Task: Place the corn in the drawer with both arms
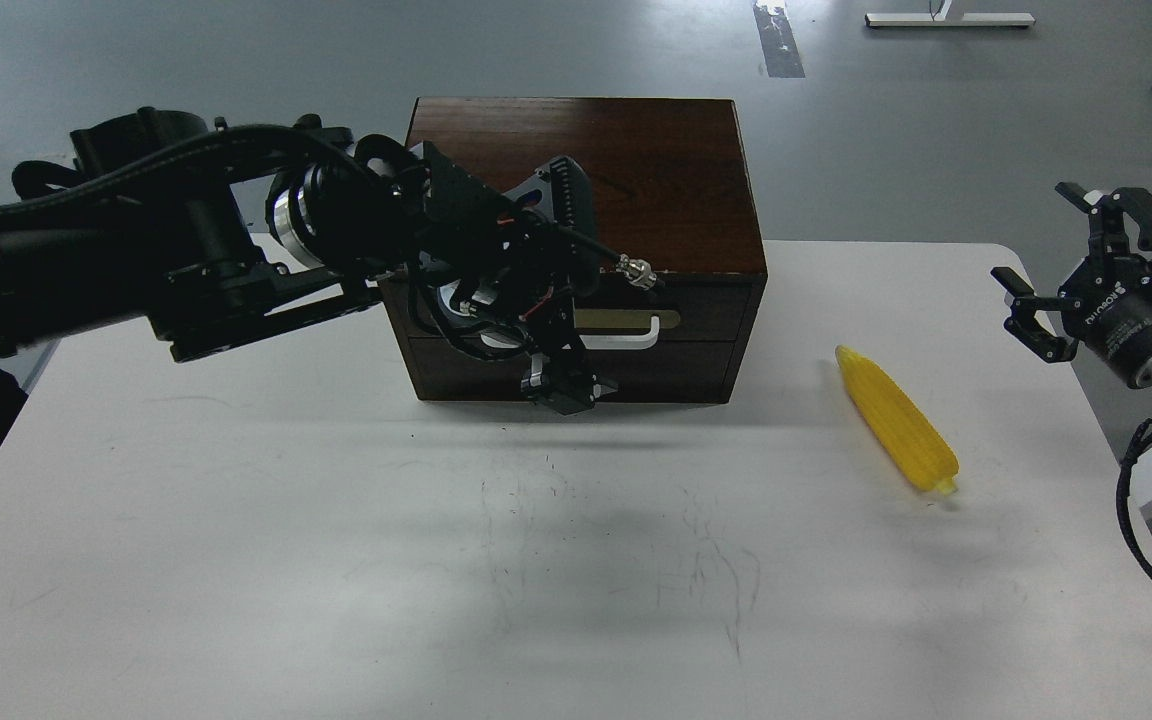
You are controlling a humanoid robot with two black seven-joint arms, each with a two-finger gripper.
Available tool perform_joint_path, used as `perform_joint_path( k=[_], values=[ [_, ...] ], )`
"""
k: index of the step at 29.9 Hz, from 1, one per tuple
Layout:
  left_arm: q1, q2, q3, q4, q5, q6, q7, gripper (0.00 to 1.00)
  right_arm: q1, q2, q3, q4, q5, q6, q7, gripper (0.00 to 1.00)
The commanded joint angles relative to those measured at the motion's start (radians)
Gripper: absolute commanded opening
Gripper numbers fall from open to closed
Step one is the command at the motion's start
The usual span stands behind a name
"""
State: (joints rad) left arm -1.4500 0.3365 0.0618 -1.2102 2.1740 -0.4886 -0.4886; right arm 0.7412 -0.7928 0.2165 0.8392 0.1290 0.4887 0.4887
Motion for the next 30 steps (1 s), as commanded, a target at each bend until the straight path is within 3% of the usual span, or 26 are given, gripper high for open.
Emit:
perform_joint_path(
  k=[1, 30],
  values=[
    [0.005, 0.001, 0.004, 0.000, 0.003, 0.000, 0.000, 0.98, 0.000, 0.000, 0.000, 0.000, 0.000, 0.000, 0.000, 0.99],
    [0.014, -0.007, 0.076, 0.015, 0.000, 0.000, 0.000, 0.98, -0.002, -0.003, 0.000, 0.000, 0.001, 0.000, 0.000, 0.99]
  ],
)
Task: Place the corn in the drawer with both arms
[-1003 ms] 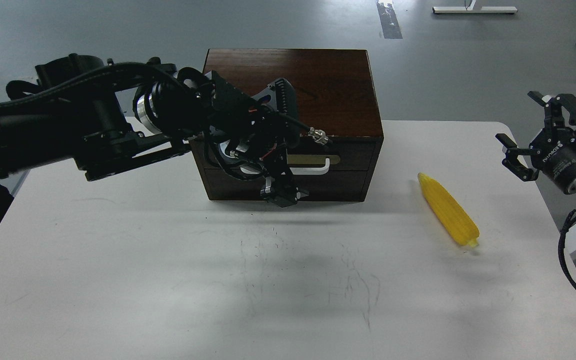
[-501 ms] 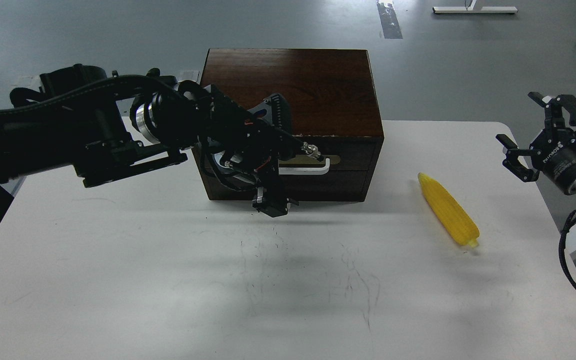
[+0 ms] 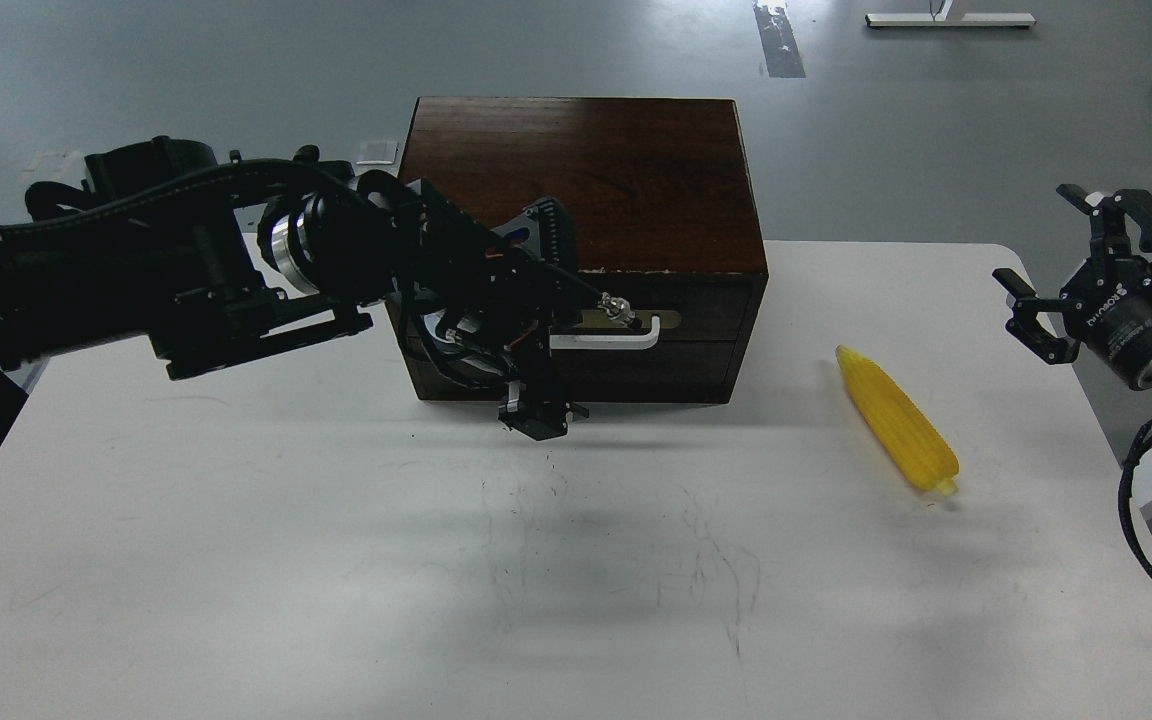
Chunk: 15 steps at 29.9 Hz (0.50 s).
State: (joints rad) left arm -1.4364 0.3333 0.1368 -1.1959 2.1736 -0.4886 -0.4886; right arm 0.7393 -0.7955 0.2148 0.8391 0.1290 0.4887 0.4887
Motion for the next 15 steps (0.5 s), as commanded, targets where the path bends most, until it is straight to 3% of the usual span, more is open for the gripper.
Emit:
perform_joint_path(
  k=[1, 15],
  values=[
    [0.001, -0.007, 0.001, 0.001, 0.000, 0.000, 0.000, 0.98, 0.000, -0.001, 0.001, 0.000, 0.000, 0.000, 0.000, 0.99],
    [0.030, -0.010, 0.000, 0.002, 0.000, 0.000, 0.000, 0.98, -0.003, -0.002, 0.001, 0.002, 0.000, 0.000, 0.000, 0.99]
  ],
)
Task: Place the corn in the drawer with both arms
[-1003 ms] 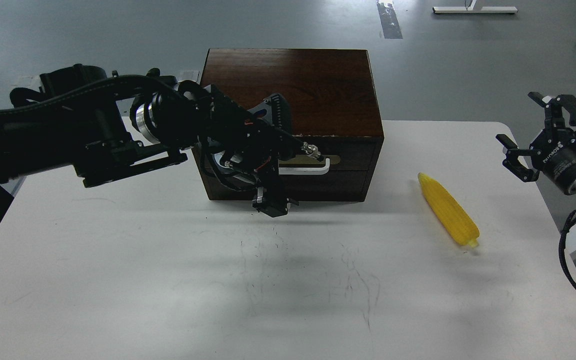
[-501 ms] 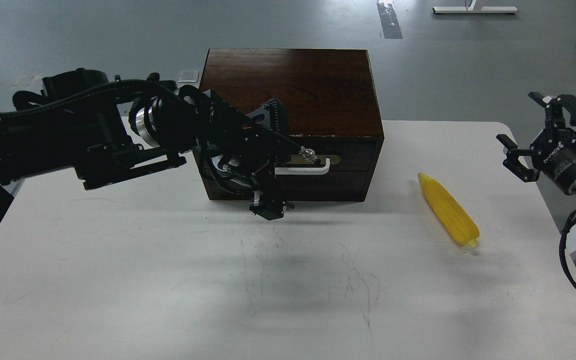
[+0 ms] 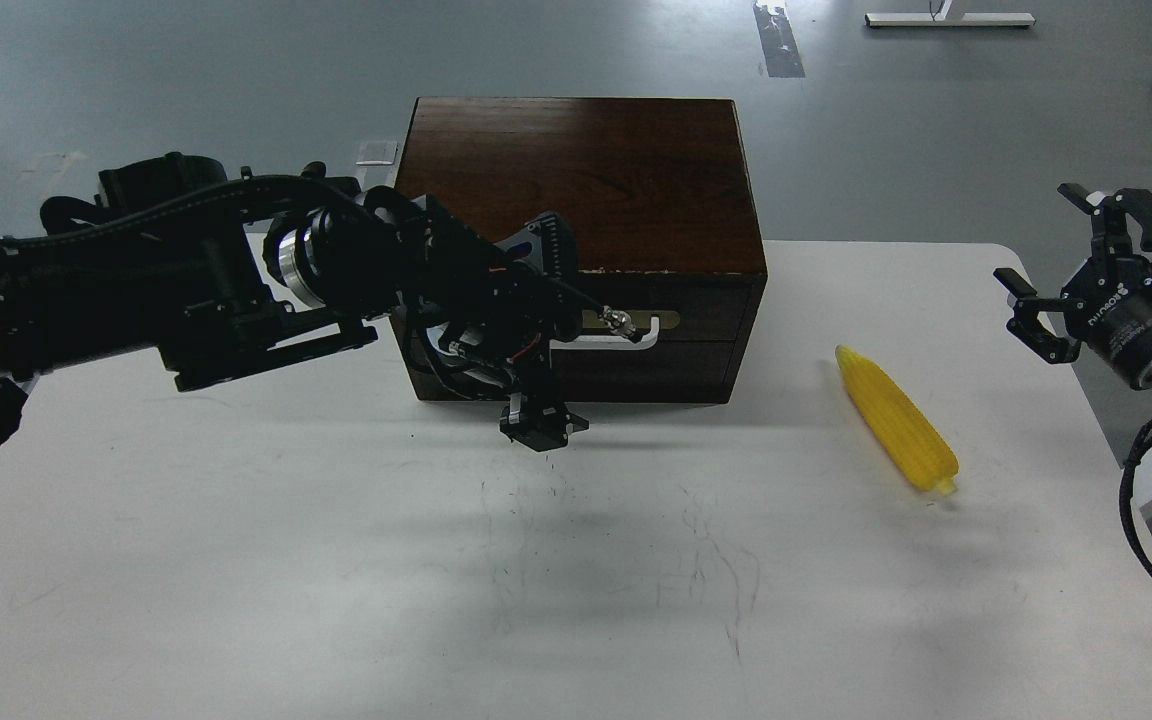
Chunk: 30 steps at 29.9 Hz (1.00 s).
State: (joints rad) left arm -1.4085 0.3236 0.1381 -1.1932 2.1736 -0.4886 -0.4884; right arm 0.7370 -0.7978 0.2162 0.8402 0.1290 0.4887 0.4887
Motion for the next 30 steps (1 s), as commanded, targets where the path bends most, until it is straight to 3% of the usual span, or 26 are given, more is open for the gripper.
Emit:
perform_joint_path(
  k=[1, 19, 30],
  values=[
    [0.002, 0.000, -0.002, 0.000, 0.000, 0.000, 0.000, 0.98, -0.001, 0.000, 0.000, 0.000, 0.000, 0.000, 0.000, 0.99],
    [-0.010, 0.003, 0.015, -0.089, -0.008, 0.000, 0.000, 0.98, -0.001, 0.002, 0.000, -0.001, 0.000, 0.000, 0.000, 0.99],
    [-0.032, 0.020, 0.015, -0.229, -0.015, 0.000, 0.000, 0.98, -0.001, 0.002, -0.001, -0.001, 0.000, 0.000, 0.000, 0.99]
  ],
)
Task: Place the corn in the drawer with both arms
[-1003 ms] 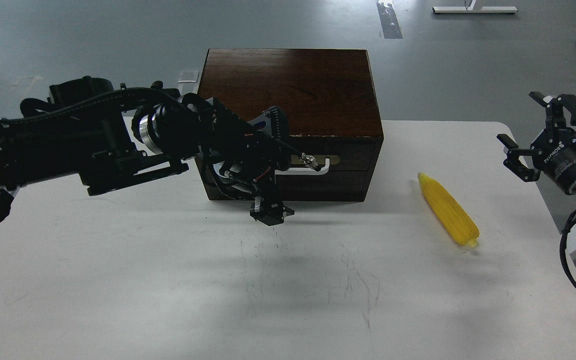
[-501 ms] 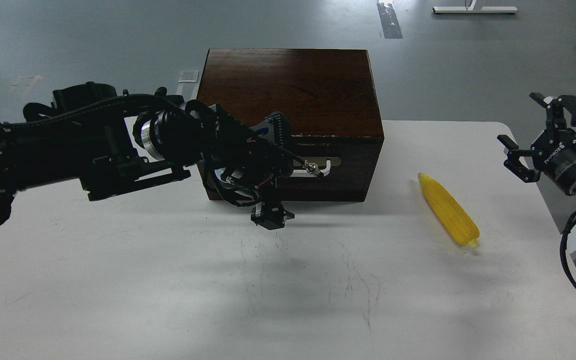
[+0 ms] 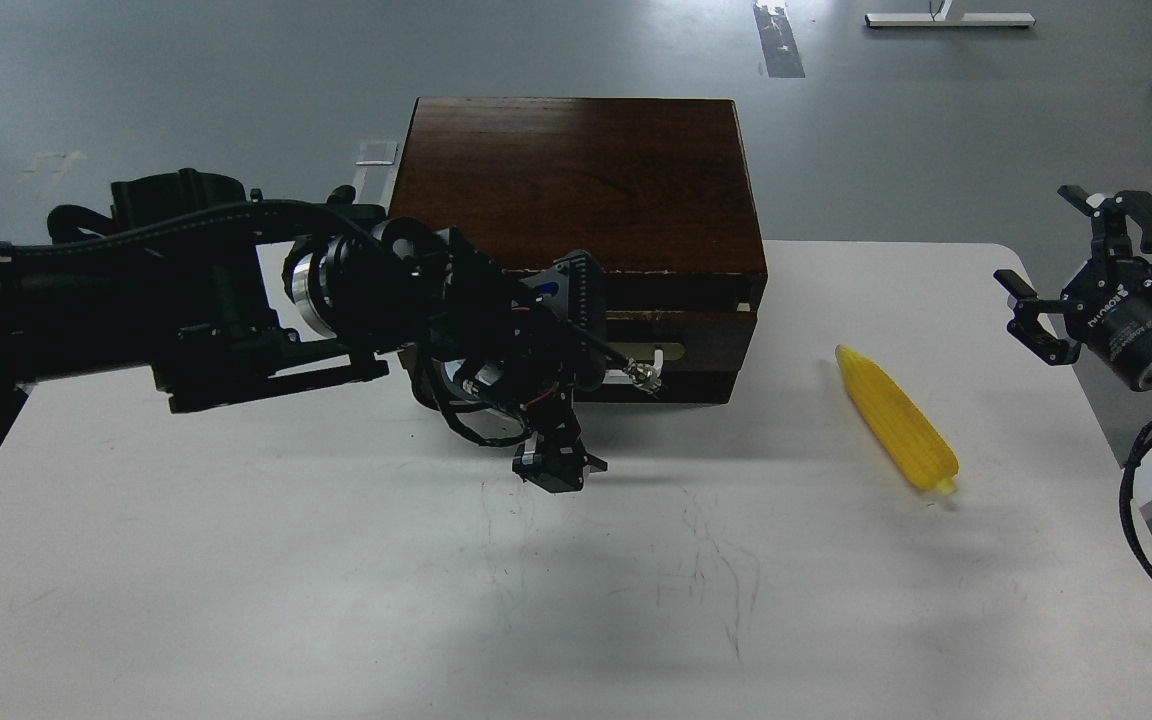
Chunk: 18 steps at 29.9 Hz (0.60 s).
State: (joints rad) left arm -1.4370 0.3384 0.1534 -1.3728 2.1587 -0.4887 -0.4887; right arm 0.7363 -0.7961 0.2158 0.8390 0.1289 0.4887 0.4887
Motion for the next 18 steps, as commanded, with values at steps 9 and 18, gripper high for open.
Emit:
perform_joint_path(
  k=[9, 18],
  values=[
    [-0.016, 0.019, -0.002, -0.134, -0.033, 0.000, 0.000, 0.98, 0.000, -0.002, -0.003, 0.000, 0.000, 0.000, 0.000, 0.99],
    [-0.028, 0.031, -0.003, -0.144, -0.039, 0.000, 0.000, 0.98, 0.000, 0.000, -0.003, 0.000, 0.000, 0.000, 0.000, 0.99]
  ],
)
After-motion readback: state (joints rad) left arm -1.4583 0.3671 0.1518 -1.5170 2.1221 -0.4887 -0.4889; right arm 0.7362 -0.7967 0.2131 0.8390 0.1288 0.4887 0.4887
